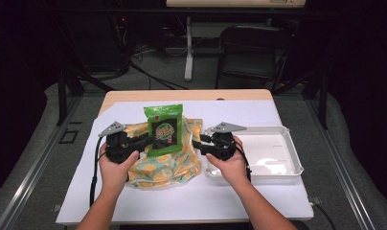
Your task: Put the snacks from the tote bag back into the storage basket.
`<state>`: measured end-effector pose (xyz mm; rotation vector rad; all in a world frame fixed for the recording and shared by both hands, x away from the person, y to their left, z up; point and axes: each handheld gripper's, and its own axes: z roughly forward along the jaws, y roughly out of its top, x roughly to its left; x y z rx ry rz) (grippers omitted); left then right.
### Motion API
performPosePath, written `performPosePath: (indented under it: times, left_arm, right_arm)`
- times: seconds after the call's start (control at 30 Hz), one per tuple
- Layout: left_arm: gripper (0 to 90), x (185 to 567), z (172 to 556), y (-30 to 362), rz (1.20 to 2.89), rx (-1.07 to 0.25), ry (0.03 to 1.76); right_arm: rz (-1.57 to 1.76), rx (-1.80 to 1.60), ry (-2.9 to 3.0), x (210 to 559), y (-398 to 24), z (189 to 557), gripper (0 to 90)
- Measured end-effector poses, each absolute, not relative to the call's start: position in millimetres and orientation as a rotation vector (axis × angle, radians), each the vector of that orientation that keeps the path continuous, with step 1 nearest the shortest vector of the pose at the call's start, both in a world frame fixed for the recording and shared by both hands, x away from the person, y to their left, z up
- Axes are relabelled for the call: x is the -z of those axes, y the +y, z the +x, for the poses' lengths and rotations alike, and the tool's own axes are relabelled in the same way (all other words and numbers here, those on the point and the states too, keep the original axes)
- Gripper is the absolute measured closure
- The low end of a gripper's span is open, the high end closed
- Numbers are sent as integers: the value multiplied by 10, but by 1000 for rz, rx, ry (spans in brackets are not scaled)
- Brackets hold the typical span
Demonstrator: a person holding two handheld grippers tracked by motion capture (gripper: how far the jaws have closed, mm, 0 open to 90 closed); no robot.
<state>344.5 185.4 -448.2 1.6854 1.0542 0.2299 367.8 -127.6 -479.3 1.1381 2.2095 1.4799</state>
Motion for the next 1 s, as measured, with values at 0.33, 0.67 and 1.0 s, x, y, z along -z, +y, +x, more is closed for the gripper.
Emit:
performPosePath:
  times: [0.33, 0.67, 1.0]
  left_arm:
    - [732, 4298, 3640, 1411, 1717, -234, 1009]
    - [732, 4236, 3791, 1050, 1755, -224, 996]
    - [732, 4278, 3858, 812, 1761, -210, 987]
  right_arm:
    - [1190, -1610, 2050, 4395, -1688, 3850, 585]
    - [1194, -1605, 1988, 4287, -1994, 3854, 585]
    - [1247, -1633, 1963, 4295, -2175, 3842, 584]
